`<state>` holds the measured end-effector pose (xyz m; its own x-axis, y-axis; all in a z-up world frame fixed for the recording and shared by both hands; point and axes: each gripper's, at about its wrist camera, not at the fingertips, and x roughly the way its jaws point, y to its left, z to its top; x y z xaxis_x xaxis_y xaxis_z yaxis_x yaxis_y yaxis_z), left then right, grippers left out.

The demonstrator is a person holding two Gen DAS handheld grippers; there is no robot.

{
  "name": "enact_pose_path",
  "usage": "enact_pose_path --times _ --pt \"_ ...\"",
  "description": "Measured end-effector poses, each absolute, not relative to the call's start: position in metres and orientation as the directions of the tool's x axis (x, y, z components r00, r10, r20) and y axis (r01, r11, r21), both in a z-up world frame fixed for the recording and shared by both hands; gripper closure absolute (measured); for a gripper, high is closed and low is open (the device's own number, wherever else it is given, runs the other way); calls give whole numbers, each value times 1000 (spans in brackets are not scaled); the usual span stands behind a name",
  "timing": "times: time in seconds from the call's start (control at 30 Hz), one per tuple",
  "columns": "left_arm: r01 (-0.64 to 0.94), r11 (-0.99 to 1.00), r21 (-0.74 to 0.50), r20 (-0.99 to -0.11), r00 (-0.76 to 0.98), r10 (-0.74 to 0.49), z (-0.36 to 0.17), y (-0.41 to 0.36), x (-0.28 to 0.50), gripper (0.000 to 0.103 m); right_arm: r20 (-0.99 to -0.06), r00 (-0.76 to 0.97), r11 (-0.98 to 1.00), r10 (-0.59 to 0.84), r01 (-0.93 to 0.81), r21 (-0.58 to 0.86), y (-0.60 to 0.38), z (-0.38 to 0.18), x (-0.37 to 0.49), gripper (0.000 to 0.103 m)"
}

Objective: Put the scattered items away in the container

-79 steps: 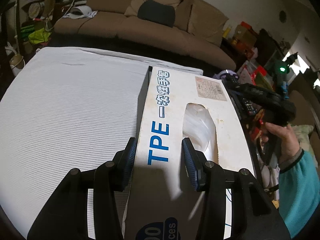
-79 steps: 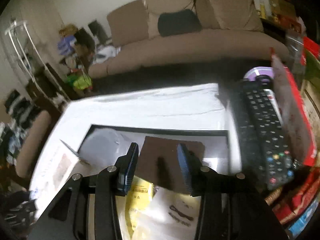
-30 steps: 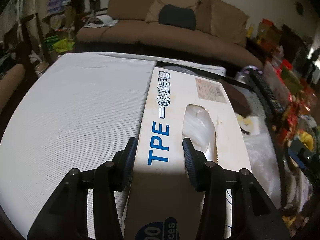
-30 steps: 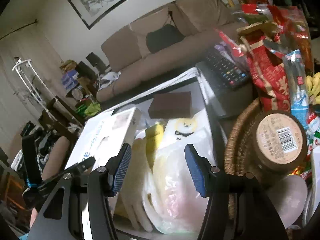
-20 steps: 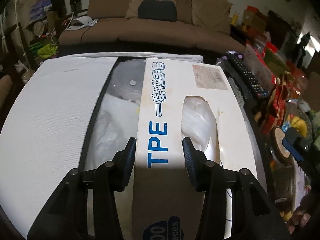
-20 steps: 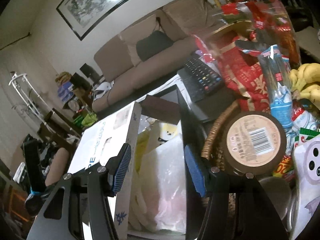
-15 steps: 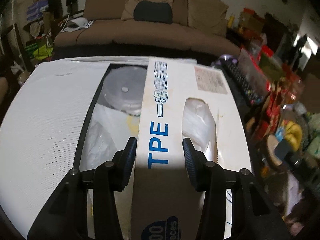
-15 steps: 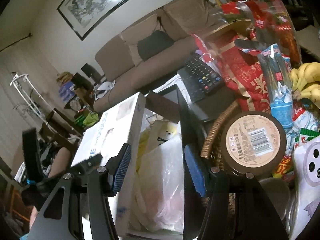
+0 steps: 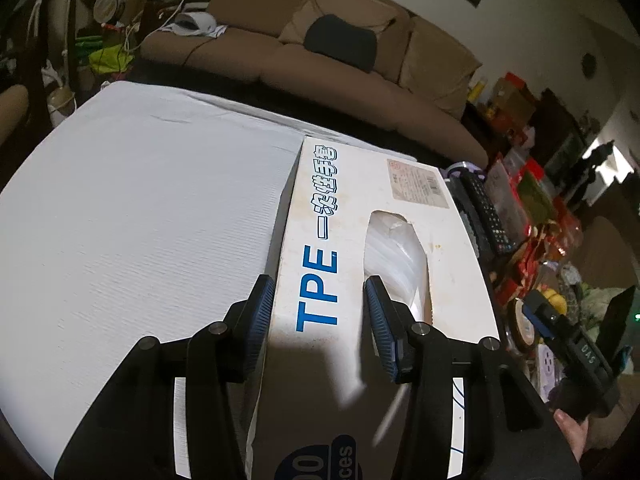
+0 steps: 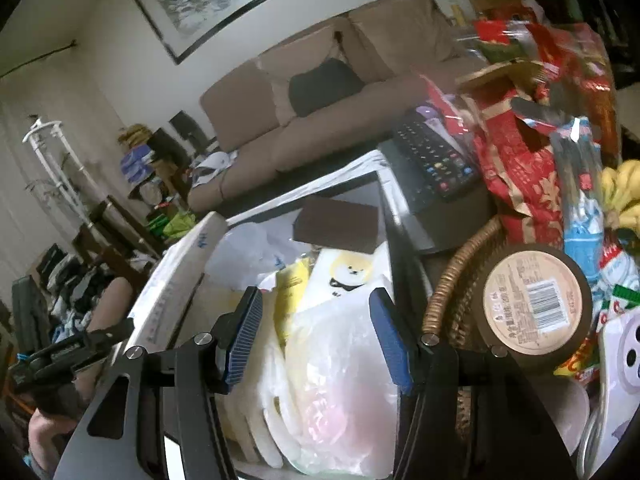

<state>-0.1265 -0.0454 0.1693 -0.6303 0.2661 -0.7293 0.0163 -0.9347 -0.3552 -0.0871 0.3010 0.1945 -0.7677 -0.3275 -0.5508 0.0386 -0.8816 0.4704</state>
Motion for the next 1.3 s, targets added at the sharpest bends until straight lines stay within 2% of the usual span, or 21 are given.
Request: enact_pose_path --times 0.1,0.23,0.4,0.6,0.8,0.9,0.97,1.0,1.07,1.13,1.3 --pt "-24 -939 -344 -728 -625 282 170 -30 -138 59 -544 -768 -857 -339 14 514 307 189 -86 44" --pt "-55 -927 -371 -717 -617 324 171 -12 -147 59 -558 -758 -876 -336 35 481 301 190 -90 44" --pt "-45 -916 -399 -700 -631 335 178 -37 -133 58 -595 -750 -945 -288 124 301 277 204 -124 44" --pt "15 -910 -415 -680 -669 299 189 -94 -126 58 -714 -683 -964 -152 263 -46 221 192 -229 34" --pt "31 -910 -413 -679 -677 285 189 -122 -132 58 -776 -629 -934 -41 300 -194 186 155 -281 33" --pt "27 -909 -416 -682 -671 292 183 -123 -136 58 -801 -598 -913 21 315 -259 175 137 -290 37" --pt "19 -908 -419 -687 -660 304 178 -119 -138 58 -792 -607 -899 64 309 -310 171 131 -289 47" --pt "16 -907 -421 -690 -655 309 176 -118 -139 58 -787 -614 -899 62 308 -311 171 132 -287 49" --pt "9 -903 -429 -689 -650 320 174 -114 -139 58 -782 -622 -916 46 286 -282 177 140 -282 62" --pt "4 -902 -431 -686 -651 325 174 -112 -138 58 -761 -648 -921 45 268 -283 182 153 -273 68" --pt "1 -897 -442 -684 -648 336 176 -109 -136 58 -754 -656 -941 -45 281 -188 205 186 -245 69"
